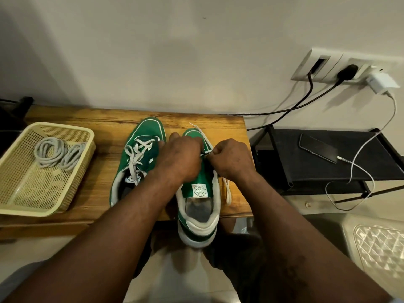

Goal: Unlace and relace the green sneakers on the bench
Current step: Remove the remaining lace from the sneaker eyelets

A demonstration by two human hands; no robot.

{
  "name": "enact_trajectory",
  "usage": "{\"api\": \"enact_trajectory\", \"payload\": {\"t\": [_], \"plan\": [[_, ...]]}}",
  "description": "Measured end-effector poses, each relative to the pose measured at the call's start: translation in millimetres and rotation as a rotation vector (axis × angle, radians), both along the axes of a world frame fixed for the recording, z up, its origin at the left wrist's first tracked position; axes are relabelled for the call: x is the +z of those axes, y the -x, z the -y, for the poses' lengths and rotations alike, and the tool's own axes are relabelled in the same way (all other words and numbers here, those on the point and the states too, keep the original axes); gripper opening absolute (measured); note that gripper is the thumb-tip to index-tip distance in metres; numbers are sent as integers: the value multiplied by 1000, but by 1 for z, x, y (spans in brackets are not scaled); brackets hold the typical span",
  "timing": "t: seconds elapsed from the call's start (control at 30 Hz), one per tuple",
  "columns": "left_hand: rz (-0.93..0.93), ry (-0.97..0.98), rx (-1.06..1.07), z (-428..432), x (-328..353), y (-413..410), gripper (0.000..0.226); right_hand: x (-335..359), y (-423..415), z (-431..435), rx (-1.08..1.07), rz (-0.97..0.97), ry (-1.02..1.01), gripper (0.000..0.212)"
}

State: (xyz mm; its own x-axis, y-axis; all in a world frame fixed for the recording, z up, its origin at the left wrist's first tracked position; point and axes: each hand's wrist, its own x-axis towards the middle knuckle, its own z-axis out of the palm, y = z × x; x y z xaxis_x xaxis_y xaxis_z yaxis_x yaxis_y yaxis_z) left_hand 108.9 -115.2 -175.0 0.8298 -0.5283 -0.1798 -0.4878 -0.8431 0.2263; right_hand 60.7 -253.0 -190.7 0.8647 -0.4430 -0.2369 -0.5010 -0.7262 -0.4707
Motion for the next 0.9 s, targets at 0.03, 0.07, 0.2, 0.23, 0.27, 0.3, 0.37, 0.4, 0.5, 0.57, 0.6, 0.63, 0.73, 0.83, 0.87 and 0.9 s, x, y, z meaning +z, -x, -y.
{"api": "enact_trajectory", "payload": {"t": [0.03,0.07,0.2,0.23,0.27,0.3,0.37,0.4,0.5,0.57,0.6,0.63,0.73,0.83,0.87,0.9], "plan": [[48,12,7,1,-1,1,28,-1,0,0,2,4,-6,20],[90,35,19,2,-3,1,22,-2,-1,1,-1,6,-15,20],[-15,146,114,0,-3,-5,18,-3,-1,0,-26,22,-34,17],[-142,241,172,-1,-3,-8,22,-3,-1,0,-34,20,-35,17],[-290,362,237,-3,-2,-11,25,-3,-1,0,-42,12,-37,17],[-416,480,298,-5,0,-14,25,-3,-1,0,-52,5,-41,17],[-504,587,308,-12,7,-18,20,-3,-1,1,-68,3,-54,16],[-485,562,253,-14,11,-19,16,-3,-2,1,-72,5,-62,16],[-344,362,116,-15,13,-19,14,-1,-1,0,-67,7,-83,18],[-172,196,91,-10,10,-16,23,-1,-1,-1,-63,22,-108,21],[-71,106,71,-8,7,-13,22,-1,-1,-1,-61,28,-109,22],[-1,36,49,-7,4,-11,20,-1,-1,-2,-57,29,-103,22],[-37,104,60,-4,5,-8,14,-2,-1,-3,-58,30,-87,16],[-405,604,213,-9,17,-15,7,-3,-2,-3,-82,23,-68,12],[-520,770,266,-14,22,-18,7,-4,-2,-2,-88,22,-59,12],[-593,861,276,-20,26,-21,7,-5,-2,-2,-94,26,-51,13]]}}
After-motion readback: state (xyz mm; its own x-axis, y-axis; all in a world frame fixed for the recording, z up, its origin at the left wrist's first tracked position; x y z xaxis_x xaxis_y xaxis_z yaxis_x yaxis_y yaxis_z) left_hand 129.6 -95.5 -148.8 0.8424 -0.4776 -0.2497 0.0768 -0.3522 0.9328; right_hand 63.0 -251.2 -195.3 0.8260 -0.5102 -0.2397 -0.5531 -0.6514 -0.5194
